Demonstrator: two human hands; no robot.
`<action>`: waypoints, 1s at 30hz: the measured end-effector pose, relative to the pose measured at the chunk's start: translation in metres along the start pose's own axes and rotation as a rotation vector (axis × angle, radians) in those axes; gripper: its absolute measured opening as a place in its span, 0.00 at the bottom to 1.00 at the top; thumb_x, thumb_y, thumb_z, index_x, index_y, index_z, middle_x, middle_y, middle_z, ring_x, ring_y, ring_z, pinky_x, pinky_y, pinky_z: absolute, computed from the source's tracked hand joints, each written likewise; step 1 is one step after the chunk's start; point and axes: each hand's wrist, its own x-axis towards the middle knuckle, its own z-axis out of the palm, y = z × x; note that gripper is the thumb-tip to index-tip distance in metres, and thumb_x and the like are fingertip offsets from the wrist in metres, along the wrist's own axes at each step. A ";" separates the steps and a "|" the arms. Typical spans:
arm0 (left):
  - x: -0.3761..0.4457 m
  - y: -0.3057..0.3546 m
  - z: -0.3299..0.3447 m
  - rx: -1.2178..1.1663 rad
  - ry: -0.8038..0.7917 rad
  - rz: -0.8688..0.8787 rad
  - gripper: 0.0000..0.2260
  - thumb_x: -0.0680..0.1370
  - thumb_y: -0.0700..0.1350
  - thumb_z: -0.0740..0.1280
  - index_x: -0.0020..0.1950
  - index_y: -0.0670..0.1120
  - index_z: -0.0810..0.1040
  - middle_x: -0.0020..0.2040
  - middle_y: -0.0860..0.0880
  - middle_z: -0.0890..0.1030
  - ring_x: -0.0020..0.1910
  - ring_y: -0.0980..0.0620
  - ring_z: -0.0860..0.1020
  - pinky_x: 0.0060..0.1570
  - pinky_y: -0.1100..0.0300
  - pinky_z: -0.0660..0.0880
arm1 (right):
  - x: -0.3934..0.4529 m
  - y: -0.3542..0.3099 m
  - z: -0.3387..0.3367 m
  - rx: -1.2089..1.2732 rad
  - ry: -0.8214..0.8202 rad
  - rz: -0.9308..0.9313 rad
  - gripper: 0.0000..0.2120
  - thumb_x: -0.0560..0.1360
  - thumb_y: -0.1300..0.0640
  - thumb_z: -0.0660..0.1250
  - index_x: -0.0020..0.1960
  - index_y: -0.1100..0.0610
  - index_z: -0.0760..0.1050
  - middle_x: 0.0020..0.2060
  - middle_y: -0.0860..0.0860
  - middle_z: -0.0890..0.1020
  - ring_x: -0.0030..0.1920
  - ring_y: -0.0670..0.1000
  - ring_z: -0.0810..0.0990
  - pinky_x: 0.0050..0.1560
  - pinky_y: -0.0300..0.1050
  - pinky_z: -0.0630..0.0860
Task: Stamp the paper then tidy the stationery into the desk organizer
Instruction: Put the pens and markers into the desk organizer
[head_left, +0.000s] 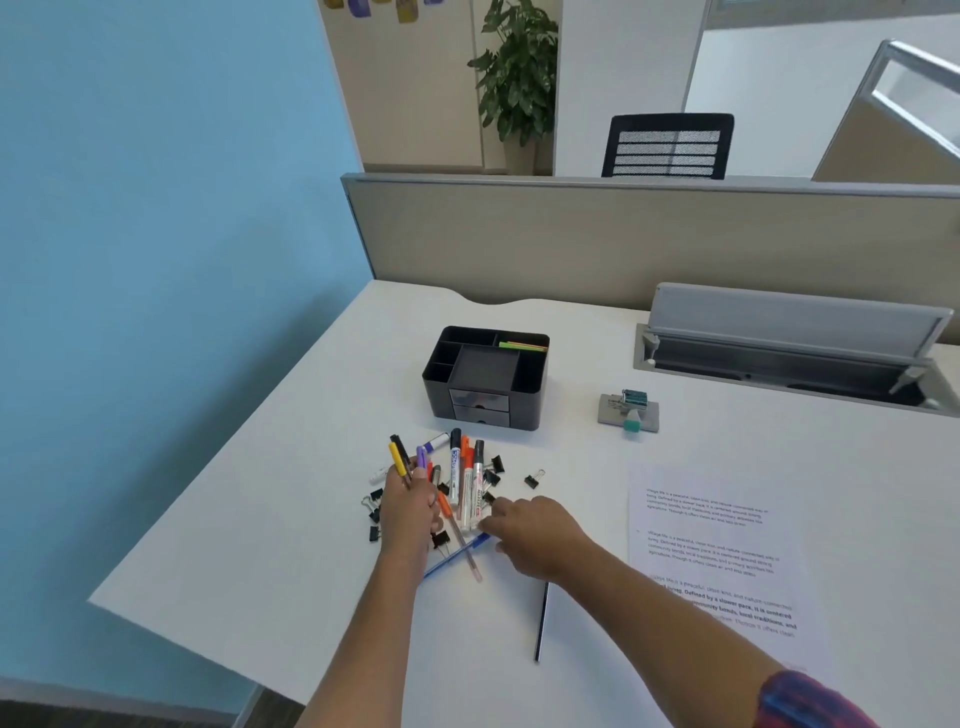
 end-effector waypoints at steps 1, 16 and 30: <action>-0.002 0.001 0.000 0.030 -0.008 0.001 0.09 0.84 0.54 0.62 0.51 0.51 0.77 0.28 0.54 0.70 0.23 0.59 0.65 0.23 0.62 0.66 | -0.001 -0.001 0.001 -0.023 0.007 -0.008 0.13 0.79 0.56 0.67 0.63 0.54 0.76 0.54 0.54 0.78 0.43 0.58 0.80 0.38 0.49 0.73; -0.015 0.003 0.009 0.825 -0.197 0.243 0.20 0.77 0.59 0.69 0.30 0.48 0.75 0.22 0.56 0.73 0.23 0.57 0.71 0.28 0.60 0.63 | -0.002 0.025 -0.034 0.636 0.136 0.198 0.09 0.80 0.55 0.65 0.56 0.50 0.81 0.51 0.47 0.84 0.49 0.49 0.79 0.50 0.46 0.76; -0.012 0.014 -0.002 0.137 -0.273 -0.066 0.11 0.84 0.45 0.62 0.55 0.43 0.83 0.28 0.45 0.75 0.23 0.51 0.71 0.25 0.60 0.69 | -0.001 -0.005 0.001 0.834 0.044 0.543 0.12 0.75 0.44 0.70 0.53 0.51 0.76 0.43 0.48 0.83 0.44 0.50 0.84 0.46 0.46 0.78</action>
